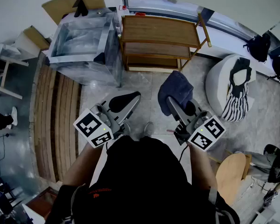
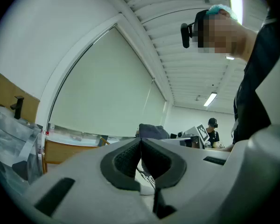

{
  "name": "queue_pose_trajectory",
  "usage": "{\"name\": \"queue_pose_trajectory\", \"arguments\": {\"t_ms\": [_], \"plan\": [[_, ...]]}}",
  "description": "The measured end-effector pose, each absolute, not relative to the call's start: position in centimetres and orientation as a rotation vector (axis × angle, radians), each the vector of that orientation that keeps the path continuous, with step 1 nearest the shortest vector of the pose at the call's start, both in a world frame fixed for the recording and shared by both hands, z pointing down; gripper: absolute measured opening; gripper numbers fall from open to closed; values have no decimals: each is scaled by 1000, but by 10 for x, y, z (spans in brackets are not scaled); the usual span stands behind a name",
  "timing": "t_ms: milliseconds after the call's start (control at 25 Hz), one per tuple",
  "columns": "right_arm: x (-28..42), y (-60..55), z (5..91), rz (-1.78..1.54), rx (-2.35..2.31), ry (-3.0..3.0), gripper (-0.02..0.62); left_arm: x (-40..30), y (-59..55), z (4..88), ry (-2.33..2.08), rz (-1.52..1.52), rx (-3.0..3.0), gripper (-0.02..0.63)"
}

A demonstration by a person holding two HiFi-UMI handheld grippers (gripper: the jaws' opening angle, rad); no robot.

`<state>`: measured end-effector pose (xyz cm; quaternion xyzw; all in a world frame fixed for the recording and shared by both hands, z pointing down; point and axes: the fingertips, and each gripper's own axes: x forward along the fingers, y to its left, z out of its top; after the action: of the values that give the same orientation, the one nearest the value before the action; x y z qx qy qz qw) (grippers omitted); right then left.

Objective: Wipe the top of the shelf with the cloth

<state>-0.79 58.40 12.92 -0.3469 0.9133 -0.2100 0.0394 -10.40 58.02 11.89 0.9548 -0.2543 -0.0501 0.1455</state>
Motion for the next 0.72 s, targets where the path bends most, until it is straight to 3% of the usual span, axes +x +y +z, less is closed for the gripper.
{"name": "queue_pose_trajectory", "arguments": {"t_ms": [720], "plan": [[45, 562, 141, -699, -1003, 2781, 57, -52, 564, 131, -788, -110, 2739, 20]]}}
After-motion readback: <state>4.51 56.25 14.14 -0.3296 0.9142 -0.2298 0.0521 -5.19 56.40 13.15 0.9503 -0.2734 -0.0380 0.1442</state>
